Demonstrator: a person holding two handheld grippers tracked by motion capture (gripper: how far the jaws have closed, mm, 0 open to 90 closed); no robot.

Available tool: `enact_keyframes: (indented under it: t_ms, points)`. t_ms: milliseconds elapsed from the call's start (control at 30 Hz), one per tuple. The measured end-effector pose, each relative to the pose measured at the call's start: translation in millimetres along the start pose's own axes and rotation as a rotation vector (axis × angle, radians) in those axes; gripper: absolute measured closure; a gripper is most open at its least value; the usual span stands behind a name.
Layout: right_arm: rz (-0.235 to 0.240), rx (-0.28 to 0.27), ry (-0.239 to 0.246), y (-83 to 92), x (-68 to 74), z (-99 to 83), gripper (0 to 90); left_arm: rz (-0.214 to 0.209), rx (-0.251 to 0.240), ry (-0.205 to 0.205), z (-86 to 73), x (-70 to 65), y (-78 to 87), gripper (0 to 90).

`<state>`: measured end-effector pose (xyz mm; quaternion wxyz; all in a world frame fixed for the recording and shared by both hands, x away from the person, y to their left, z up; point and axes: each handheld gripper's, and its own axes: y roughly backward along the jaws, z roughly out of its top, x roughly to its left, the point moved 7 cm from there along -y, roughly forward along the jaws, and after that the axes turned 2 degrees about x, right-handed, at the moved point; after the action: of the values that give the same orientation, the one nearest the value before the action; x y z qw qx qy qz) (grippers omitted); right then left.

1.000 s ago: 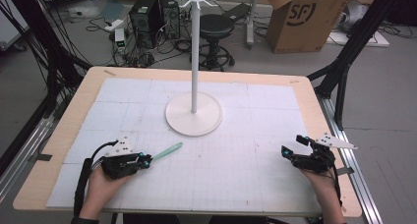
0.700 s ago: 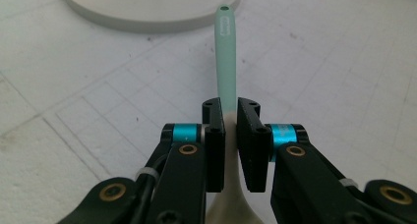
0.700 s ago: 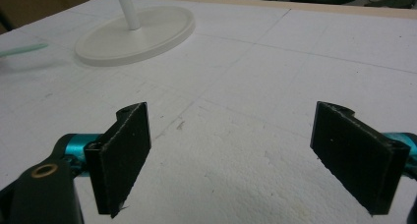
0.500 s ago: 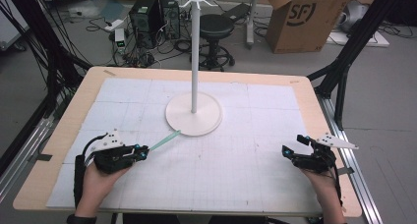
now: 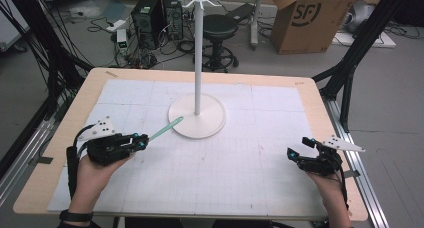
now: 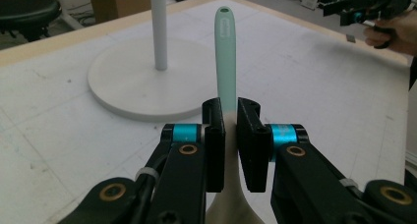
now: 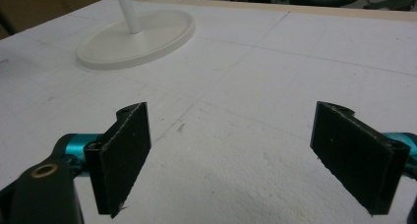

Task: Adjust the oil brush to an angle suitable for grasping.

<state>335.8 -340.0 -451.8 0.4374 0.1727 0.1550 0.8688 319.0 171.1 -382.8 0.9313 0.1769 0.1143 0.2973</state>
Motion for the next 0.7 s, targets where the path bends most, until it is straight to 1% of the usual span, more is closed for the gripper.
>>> enact_keyframes:
  t_ms: [67,233,333,367,400,433,567,600,700]
  points:
    - [0.002,0.000,0.000,0.1,0.2,0.0,14.5,-0.002,-0.021,-0.001,9.7,-0.1,3.7,82.2]
    - [0.002,0.001,0.002,-0.4,0.4,0.0,14.5,0.007,-0.054,-0.004,33.4,1.7,12.6,82.2]
    - [0.004,0.001,0.001,0.1,0.4,0.2,14.5,0.010,-0.084,-0.009,49.6,2.4,19.1,82.2]
    - [0.004,0.001,0.001,0.1,0.4,0.2,14.5,0.010,-0.084,-0.009,49.6,2.4,19.1,82.2]
    - [0.004,0.000,0.002,0.1,0.3,0.3,14.5,0.006,-0.092,-0.012,54.8,2.8,21.4,82.2]
    - [0.004,-0.001,0.003,0.1,0.3,0.4,14.5,0.007,-0.105,-0.009,64.8,3.7,24.7,82.2]
    - [0.005,0.000,0.002,-0.3,0.5,0.3,14.5,0.012,-0.094,-0.024,80.4,5.9,28.4,82.2]
    - [0.006,0.002,-0.002,-0.3,0.7,0.1,14.5,0.011,-0.093,-0.022,83.9,6.1,28.8,82.2]
    - [0.006,-0.001,-0.002,-0.7,0.9,0.1,14.5,0.007,-0.100,-0.027,95.1,6.1,30.9,82.2]
